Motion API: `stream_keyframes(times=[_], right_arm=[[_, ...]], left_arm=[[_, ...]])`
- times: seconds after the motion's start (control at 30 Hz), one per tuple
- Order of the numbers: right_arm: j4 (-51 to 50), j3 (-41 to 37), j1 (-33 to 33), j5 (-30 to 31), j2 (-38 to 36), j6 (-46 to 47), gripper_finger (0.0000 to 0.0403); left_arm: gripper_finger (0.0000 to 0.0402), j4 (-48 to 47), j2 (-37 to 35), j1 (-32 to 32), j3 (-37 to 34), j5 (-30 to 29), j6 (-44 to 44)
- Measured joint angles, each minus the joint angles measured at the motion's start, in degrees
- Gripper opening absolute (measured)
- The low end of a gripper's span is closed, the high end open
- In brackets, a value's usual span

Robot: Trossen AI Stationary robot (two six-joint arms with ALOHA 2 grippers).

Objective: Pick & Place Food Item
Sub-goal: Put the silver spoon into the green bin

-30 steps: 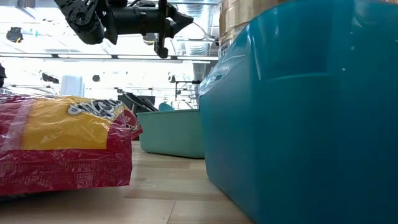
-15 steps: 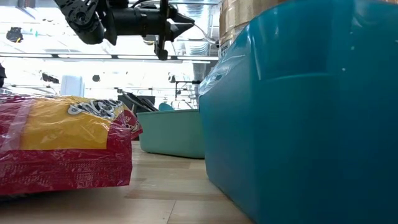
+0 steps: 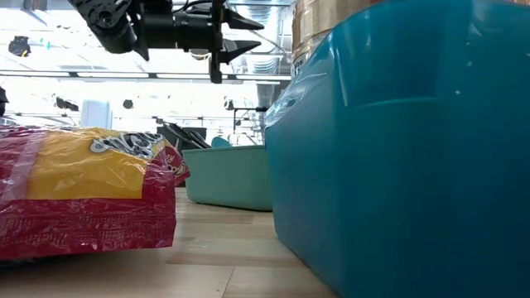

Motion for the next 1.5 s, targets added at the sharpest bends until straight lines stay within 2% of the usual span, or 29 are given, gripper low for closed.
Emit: stream_keyframes(times=[0.3,0.53,0.9,1.5], right_arm=[[-10.60,0.00,-2.12,-1.94,-4.89,-4.40,0.0000],[-12.84,0.00,-1.41,-5.08,-4.15,-5.38,0.0000],[-13.38,0.00,0.90,-5.90,-3.42,-5.69,0.0000],[-16.68,0.00,2.86,-5.73,-3.40,-5.15,0.0000]], left_arm=[[0.0124,-14.18,-7.57,3.58,0.00,6.92,0.05],[0.0121,-16.06,-9.56,4.89,0.00,11.08,0.22],[0.0127,-20.21,-9.49,4.61,0.00,13.29,0.22],[0.0127,-23.31,-9.45,1.82,0.00,13.42,0.25]])
